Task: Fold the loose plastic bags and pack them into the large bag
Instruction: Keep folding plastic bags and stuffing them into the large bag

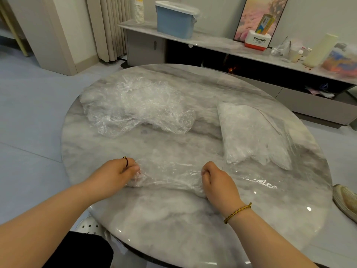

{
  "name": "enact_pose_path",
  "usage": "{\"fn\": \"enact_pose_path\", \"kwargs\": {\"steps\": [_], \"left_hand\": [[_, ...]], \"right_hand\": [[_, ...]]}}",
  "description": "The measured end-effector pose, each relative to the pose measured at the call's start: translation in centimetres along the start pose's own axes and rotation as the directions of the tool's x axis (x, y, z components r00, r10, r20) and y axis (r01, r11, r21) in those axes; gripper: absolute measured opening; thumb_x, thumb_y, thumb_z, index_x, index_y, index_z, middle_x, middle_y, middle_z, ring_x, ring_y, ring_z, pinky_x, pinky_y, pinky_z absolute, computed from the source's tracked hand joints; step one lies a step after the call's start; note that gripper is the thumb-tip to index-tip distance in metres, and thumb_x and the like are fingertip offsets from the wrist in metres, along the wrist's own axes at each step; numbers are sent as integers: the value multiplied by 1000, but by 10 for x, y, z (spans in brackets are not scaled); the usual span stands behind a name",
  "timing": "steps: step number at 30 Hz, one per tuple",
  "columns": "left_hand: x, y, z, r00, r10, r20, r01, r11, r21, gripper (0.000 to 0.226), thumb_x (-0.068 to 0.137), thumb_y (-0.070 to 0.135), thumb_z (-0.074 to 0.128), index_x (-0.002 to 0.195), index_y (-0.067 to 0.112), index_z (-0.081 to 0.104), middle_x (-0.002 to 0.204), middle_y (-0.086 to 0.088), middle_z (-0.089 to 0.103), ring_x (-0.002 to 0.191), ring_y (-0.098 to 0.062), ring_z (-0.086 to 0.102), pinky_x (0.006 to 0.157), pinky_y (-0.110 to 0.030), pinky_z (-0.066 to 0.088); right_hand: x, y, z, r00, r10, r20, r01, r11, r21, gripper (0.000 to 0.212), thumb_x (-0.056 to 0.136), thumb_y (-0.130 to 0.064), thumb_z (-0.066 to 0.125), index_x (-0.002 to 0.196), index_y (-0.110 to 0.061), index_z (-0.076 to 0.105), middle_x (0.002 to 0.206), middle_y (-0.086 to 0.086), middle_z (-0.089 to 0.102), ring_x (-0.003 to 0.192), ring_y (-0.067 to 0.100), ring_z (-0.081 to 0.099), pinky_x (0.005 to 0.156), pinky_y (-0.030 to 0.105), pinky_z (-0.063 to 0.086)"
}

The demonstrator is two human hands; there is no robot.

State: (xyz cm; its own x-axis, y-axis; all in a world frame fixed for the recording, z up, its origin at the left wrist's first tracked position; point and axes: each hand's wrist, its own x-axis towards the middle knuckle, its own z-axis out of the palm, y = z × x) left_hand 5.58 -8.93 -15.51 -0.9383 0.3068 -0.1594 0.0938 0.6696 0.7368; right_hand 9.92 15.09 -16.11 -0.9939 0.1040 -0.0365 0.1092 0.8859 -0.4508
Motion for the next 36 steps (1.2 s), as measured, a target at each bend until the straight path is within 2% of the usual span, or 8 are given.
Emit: {"fn": "enact_pose_path", "kwargs": {"steps": [5,7,10,14,17,22,27,36], "left_hand": [[2,6,6,990,-120,-77,128,984,126,8,94,22,48,101,21,51,62,5,50,64,-16,51,62,-28,37],[2,10,8,980,-131,-151,166,953,252,43,93,24,49,133,20,35,71,3,56,72,-18,55,68,-30,39],[3,14,12,895,214,-391,-5,882,471,49,88,20,48,136,14,37,108,-9,62,104,-23,48,93,-33,30],[3,25,44,780,603,-165,-389,675,627,43,78,20,37,120,12,44,112,-11,67,110,-19,43,104,-31,19],[3,23,66,840,540,40,-423,607,673,44,98,26,17,124,13,51,118,-4,65,115,-19,56,108,-30,11],[15,22,62,945,277,171,-315,640,701,52,85,33,27,109,11,68,113,-3,68,104,-16,65,105,-29,10],[21,19,64,969,181,166,-245,704,667,103,52,51,-27,148,19,-4,155,4,-11,142,-8,-11,107,-23,-19],[26,18,65,966,146,215,-251,734,632,104,50,54,-25,147,20,-9,155,5,-15,141,-8,-16,111,-27,-13]], "right_hand": [[0,0,6,995,95,12,-93,989,-115,19,96,-11,32,111,-9,43,59,-7,37,50,11,33,43,21,22],[0,-3,9,995,97,0,-96,982,-163,23,96,-10,33,118,-10,41,60,-7,36,47,8,29,42,20,21],[-4,-8,7,998,68,-16,-70,967,-246,30,95,-10,33,124,-11,38,83,-2,50,51,12,32,42,20,19],[-4,-16,11,992,-56,-115,12,935,-356,48,72,0,62,119,-7,53,105,8,58,63,19,47,43,16,28],[-2,-19,20,908,-273,-318,148,918,-367,35,59,-8,52,87,-11,72,82,5,70,68,23,69,52,27,53],[-2,-25,33,923,-355,-147,280,884,-374,46,71,-20,33,89,-17,75,98,-2,72,95,15,68,76,34,55],[0,-14,44,967,-255,22,246,904,-349,46,78,-33,32,92,-22,75,102,-5,71,96,10,68,77,27,54],[-1,-11,52,976,-217,-20,200,928,-314,79,98,-30,-5,99,-21,73,109,-3,69,101,11,66,80,27,53]]}}
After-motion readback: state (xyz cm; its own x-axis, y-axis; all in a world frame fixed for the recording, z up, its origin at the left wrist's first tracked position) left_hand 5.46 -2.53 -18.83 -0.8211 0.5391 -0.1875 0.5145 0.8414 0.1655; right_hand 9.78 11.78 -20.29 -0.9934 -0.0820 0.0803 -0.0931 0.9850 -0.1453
